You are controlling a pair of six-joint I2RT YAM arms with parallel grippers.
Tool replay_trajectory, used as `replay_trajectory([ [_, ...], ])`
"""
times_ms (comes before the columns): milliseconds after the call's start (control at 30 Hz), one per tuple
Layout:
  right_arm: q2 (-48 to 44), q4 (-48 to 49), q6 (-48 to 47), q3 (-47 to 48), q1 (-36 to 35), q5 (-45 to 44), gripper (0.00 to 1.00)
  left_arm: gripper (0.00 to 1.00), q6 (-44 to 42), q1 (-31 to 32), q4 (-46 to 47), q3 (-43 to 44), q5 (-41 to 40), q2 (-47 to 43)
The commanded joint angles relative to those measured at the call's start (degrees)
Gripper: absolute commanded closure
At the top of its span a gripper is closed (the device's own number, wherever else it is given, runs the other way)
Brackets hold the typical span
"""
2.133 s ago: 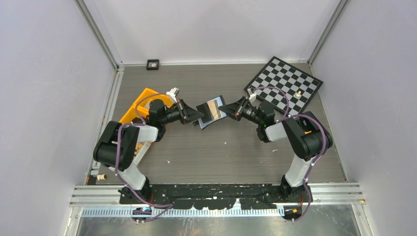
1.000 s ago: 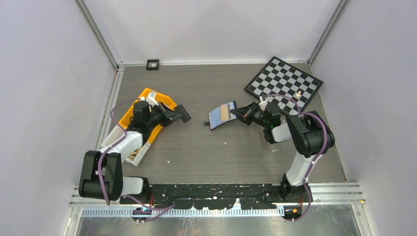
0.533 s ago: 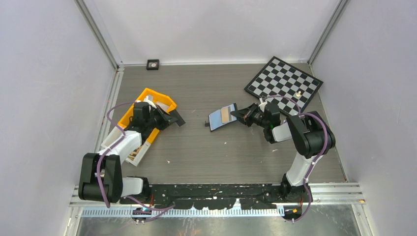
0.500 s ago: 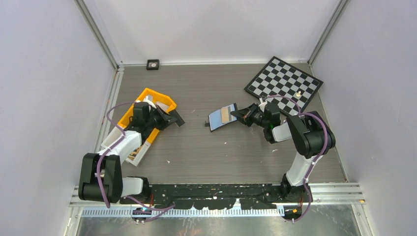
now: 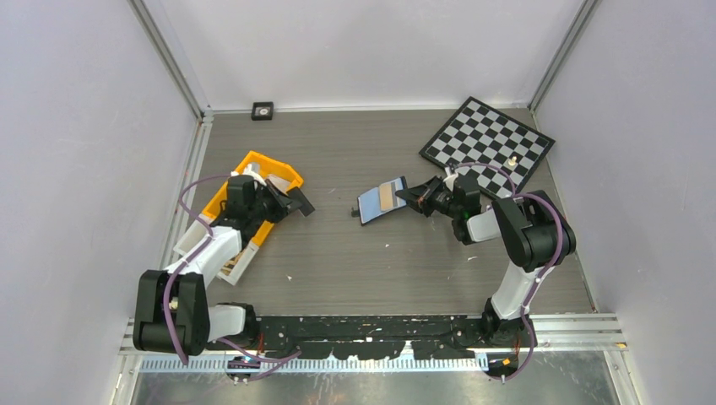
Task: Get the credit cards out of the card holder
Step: Place the card holder at the center of the board.
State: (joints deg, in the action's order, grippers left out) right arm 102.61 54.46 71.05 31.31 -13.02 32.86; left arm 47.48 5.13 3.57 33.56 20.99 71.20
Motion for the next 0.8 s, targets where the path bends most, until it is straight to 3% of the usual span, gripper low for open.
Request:
replay_trajectory([
  [0,-1.97,-1.88,-2.06,2.57,0.02,-0.69,0.98,1.00,-1.33,-0.38,-0.72,1.57,-2.33,-1.60],
  [267,0.14,-10.11,-5.66,5.79,0.07,-0.95,0.96,1.00,-0.37,-0.39,-7.52,-0.93,-19.46,-10.90],
  [567,2.33,-20.16,-10.80,9.86,-0.06,-1.90,0.93,1.00,0.30,-0.43,-7.91,-3.52,-24.85,-17.52],
  [767,1.85,-26.91,-14.42,11.94,-0.49,-3.69,0.83,1.00,0.48,-0.43,-10.19,-3.60,-29.24,-19.43],
])
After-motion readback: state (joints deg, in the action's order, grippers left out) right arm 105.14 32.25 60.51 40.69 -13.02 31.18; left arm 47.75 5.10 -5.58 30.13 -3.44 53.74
